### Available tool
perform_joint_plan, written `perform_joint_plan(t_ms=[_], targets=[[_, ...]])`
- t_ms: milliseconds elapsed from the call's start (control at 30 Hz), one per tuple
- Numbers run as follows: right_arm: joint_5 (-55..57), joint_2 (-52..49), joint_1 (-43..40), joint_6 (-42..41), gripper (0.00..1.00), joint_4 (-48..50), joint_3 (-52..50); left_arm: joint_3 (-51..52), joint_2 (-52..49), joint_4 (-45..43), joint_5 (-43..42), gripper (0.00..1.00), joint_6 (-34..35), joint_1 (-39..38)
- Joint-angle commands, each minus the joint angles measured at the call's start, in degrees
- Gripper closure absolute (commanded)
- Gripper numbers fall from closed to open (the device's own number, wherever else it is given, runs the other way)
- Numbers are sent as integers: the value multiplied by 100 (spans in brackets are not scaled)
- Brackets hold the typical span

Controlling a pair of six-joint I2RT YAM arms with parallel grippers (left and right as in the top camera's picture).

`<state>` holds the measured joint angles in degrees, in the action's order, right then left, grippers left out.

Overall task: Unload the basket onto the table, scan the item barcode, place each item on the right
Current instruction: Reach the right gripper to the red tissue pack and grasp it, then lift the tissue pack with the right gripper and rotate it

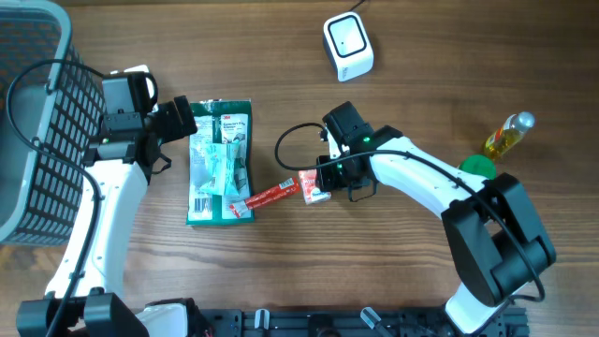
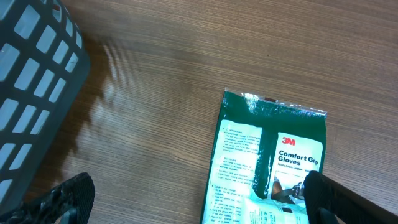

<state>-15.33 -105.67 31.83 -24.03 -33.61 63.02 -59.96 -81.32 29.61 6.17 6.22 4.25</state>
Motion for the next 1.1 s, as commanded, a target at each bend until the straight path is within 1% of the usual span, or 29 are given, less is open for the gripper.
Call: perform_joint_plan(t_ms=[0, 67, 100, 167, 200, 233, 333, 400, 467, 600, 667, 733, 767, 900, 967, 1067], targets=[[33, -295, 9, -208, 59, 61, -81, -46, 66, -15, 35, 0, -111, 37], [-37, -442, 9, -321, 61, 109, -81, -48, 66, -15, 35, 0, -111, 37], [-133, -466, 9, -315, 67, 149, -81, -48, 66, -17, 35, 0, -111, 37], [-144, -470, 9, -321, 83, 164, -79, -46, 66, -15, 35, 0, -111, 37], [-142, -470, 9, -396, 86, 160, -79, -46, 66, -17, 35, 0, -111, 37], [-140, -470, 7, -485, 87, 157, -79, -48, 66, -15, 35, 0, -111, 37], [-144, -470, -42, -485, 95, 157, -79, -48, 66, -15, 35, 0, -111, 37], [-337, -433, -138, -317, 96, 66, -46, -46, 66, -15, 35, 0, -111, 37], [-955, -297, -363, 98, 96, -57, 24, -48, 66, -17, 35, 0, -111, 37], [-3123, 140, -1113, 1185, 96, -87, 31, -48, 66, -15, 35, 0, -111, 37], [-4551, 382, -1615, 2124, 96, -330, 31, -48, 66, -17, 35, 0, -111, 37], [-5552, 520, -2015, 2830, 96, -699, 28, -48, 66, -17, 35, 0, -111, 37], [-5709, 540, -2116, 2973, 96, -835, 28, -48, 66, -15, 35, 0, -111, 37], [-6133, 546, -2439, 4107, 96, -1744, 28, -48, 66, -17, 35, 0, -111, 37], [-6260, 546, -2481, 4391, 96, -2033, 28, -48, 66, -15, 35, 0, -111, 37], [-6610, 553, -2481, 4503, 96, -2153, 28, -48, 66, -15, 35, 0, -111, 37]])
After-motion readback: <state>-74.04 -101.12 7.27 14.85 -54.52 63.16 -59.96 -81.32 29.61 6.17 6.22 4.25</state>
